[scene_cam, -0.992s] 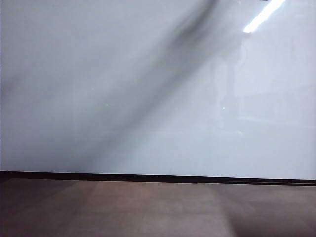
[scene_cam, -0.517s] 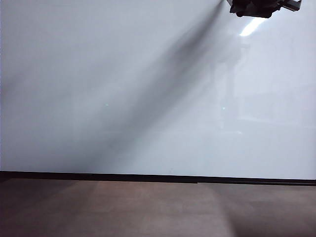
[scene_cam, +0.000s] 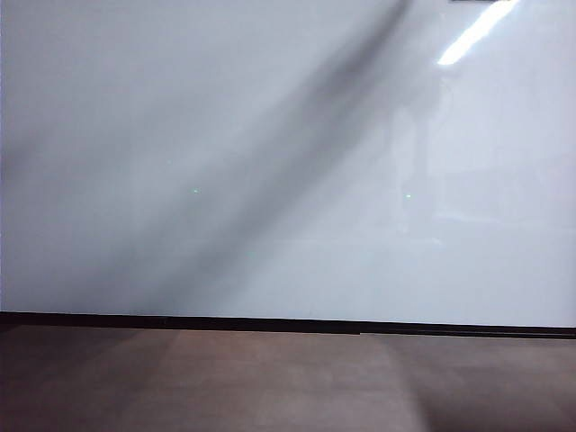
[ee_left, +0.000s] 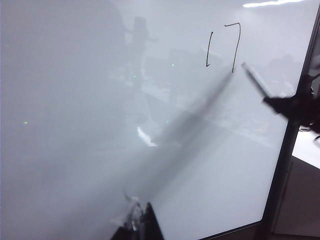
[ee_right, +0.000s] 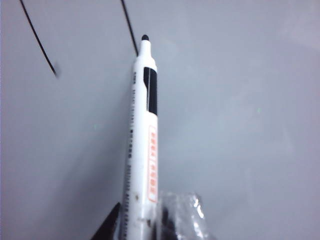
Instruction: Reach to the right to find the marker pen, pick it up, and write the number 17 on the whiteboard.
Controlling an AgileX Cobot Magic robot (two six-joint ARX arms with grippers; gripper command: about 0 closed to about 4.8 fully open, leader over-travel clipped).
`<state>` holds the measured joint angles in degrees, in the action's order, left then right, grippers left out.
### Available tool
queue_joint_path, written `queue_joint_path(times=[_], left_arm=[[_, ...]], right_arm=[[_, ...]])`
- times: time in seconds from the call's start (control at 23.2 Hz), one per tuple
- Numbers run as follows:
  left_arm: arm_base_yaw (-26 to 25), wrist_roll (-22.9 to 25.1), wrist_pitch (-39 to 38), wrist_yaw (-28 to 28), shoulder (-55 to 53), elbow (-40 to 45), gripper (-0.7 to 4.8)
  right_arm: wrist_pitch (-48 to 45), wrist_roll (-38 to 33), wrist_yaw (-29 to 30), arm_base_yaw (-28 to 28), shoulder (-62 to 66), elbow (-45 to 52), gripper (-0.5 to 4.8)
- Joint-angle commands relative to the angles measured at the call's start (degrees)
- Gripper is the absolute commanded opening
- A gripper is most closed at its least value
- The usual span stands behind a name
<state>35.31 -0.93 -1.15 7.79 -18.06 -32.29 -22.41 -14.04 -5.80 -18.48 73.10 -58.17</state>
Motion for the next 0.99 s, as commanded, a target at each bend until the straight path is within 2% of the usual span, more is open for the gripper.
queue_joint_path(times=[0.04, 0.52, 0.73, 0.86, 0.99], left_arm=[[-0.1, 0.2, 0.3, 0.2, -0.4, -0.1, -0.05], [-0.1, 0.2, 0.4, 0.2, -1.5, 2.2, -0.05], [-0.9, 0.2, 1.7, 0.6, -1.5, 6.3, -0.05], [-6.8, 0.2, 4.1, 0.5, -1.5, 12.4, -0.05], [-17.3, 0.2, 4.5, 0.3, -1.2, 15.9, -0.05]], right_arm=[[2.0, 0.7, 0.2, 0.0, -3.7, 0.0, -0.06], [3.9, 0.8, -0.3, 0.0, -13.7, 7.2, -0.06], [6.5, 2.3, -0.8, 0.0, -16.4, 8.4, -0.06], [8.9, 2.5, -0.7, 0.0, -18.0, 8.4, -0.06], [11.7, 5.2, -1.4, 0.0, -19.4, 8.5, -0.06]])
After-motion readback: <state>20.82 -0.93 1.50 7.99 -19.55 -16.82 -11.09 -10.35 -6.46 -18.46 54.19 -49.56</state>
